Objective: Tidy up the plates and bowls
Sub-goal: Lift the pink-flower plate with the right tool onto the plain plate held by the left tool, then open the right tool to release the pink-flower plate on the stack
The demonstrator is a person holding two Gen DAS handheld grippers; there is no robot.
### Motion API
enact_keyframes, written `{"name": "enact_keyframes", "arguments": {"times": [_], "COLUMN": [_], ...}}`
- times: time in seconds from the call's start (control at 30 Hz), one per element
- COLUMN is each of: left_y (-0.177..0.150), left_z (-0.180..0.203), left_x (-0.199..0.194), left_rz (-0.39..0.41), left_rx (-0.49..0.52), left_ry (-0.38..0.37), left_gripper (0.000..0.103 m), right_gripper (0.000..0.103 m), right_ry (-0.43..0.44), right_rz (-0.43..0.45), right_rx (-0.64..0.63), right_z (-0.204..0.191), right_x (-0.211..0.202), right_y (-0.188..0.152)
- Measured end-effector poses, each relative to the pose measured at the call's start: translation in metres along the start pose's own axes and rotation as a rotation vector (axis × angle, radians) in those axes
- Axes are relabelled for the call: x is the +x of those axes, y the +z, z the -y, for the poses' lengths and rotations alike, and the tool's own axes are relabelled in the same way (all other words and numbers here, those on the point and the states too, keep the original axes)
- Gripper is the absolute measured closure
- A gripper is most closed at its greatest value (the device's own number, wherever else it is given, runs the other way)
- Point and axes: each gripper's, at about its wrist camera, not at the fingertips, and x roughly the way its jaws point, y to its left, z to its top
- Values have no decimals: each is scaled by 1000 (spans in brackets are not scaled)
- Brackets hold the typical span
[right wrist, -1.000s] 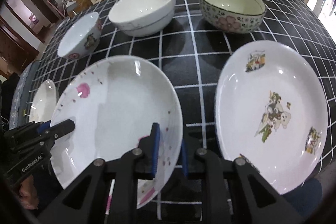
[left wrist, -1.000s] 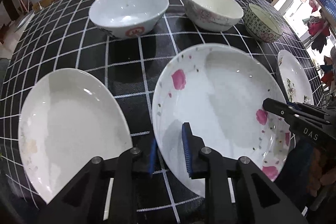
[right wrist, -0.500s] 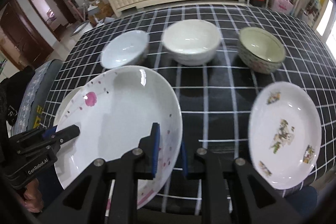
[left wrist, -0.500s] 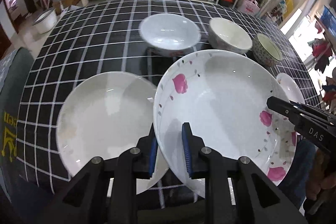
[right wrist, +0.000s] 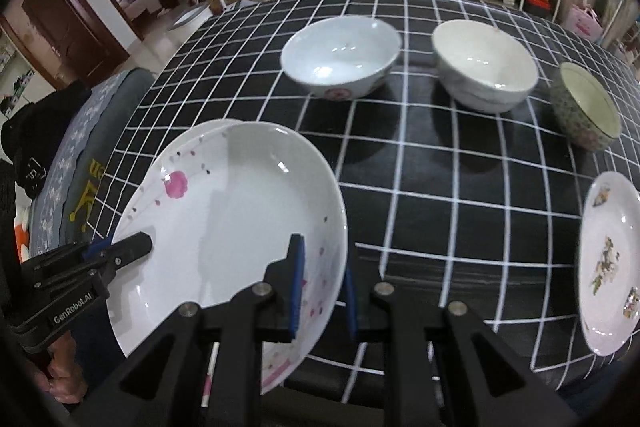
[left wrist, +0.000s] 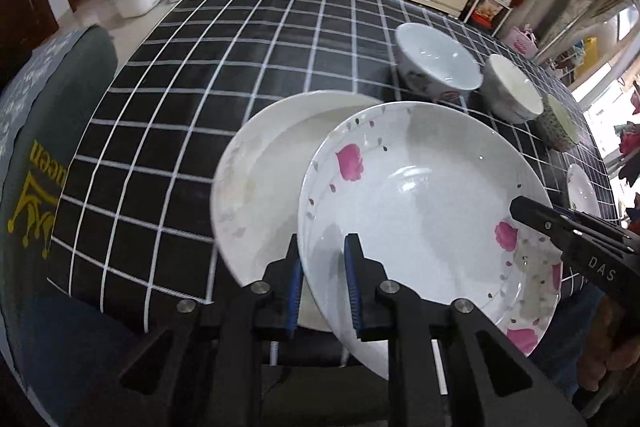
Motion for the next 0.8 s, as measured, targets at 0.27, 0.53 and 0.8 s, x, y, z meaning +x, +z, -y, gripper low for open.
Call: {"name": "enact_keyframes", "arguments": {"times": [0.27, 0.53, 0.8], "left_y": [-5, -2, 2], "left_z": [-19, -38, -49], "left_x": [11, 18, 17], "left_rz": [-13, -12, -1], "left_rx": [-35, -75, -110], "left_ry": [2, -4, -24], "left_gripper": [87, 89, 89], "right_gripper": [81, 82, 82], "right_ry": [-23, -39, -65], "right_rz": [-15, -38, -49], "right_rx": [-35, -44, -74], "right_z": [-18, -27, -31], "right_x": [15, 31, 37], "right_y": [9, 15, 20]}}
